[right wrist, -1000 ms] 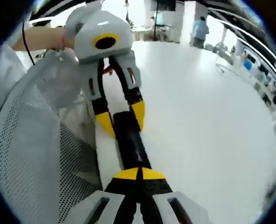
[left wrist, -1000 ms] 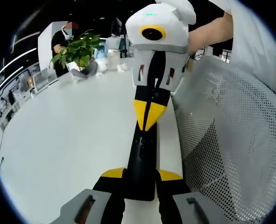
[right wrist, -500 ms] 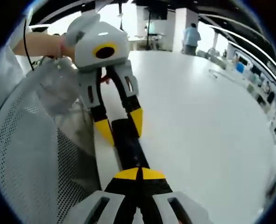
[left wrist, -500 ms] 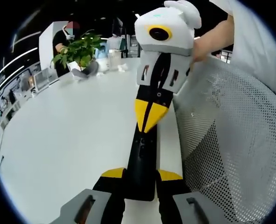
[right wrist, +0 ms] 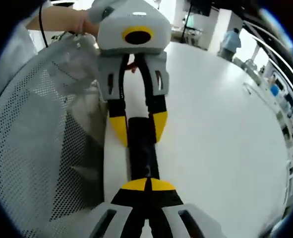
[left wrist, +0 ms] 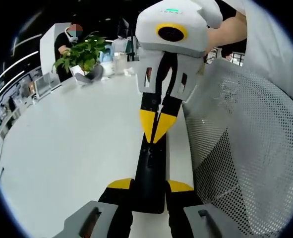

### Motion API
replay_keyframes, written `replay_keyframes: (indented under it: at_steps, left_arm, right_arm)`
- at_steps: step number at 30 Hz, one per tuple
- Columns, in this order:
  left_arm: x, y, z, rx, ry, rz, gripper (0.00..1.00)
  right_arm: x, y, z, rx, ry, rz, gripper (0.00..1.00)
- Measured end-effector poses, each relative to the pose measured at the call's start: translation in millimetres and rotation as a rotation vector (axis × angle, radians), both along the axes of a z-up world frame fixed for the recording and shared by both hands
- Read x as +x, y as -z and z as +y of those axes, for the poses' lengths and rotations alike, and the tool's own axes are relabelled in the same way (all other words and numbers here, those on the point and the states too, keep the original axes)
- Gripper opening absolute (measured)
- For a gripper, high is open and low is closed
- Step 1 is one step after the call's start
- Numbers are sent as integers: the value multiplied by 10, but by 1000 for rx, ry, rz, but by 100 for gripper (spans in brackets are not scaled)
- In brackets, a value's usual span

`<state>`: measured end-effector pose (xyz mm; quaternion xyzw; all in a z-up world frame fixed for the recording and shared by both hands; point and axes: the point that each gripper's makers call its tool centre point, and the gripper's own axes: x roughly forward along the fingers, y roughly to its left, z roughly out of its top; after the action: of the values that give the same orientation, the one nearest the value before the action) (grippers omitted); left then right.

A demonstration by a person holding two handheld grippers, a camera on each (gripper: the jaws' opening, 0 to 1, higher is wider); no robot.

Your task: Press the specified remote control buttons in sequence, fully releasing each button before pressing the next.

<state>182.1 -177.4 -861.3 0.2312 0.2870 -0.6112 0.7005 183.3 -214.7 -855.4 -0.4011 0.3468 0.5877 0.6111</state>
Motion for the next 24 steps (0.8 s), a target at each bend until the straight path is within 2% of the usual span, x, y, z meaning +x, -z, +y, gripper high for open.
replay_keyframes:
  at_steps: [2,8,10,13,17,21,24]
  left_arm:
    - [-9,3,-1,14,27,-23,25]
    - [-6,1,6,-10,35,-15,25]
    - [-11,-3,6,3,59,-33,25]
    - [-11,-4,-5,24,62,-37,25]
    - [-7,5,45,52,35,-11,26]
    - [8,-14,169,80,26,3,26]
    - [10,0,168,82,51,-7,25]
  right_arm:
    - [-12,2,2,-26,-31,-16,0]
    - [-20,13,-10,-49,-58,-59,0]
    - [-13,12,-11,-51,-56,-65,0]
    - [-3,7,-16,-40,-26,-53,0]
    - [10,4,-22,2,35,-25,0]
    - [8,0,-20,17,50,-26,0]
    - [11,-3,-14,18,54,-22,0]
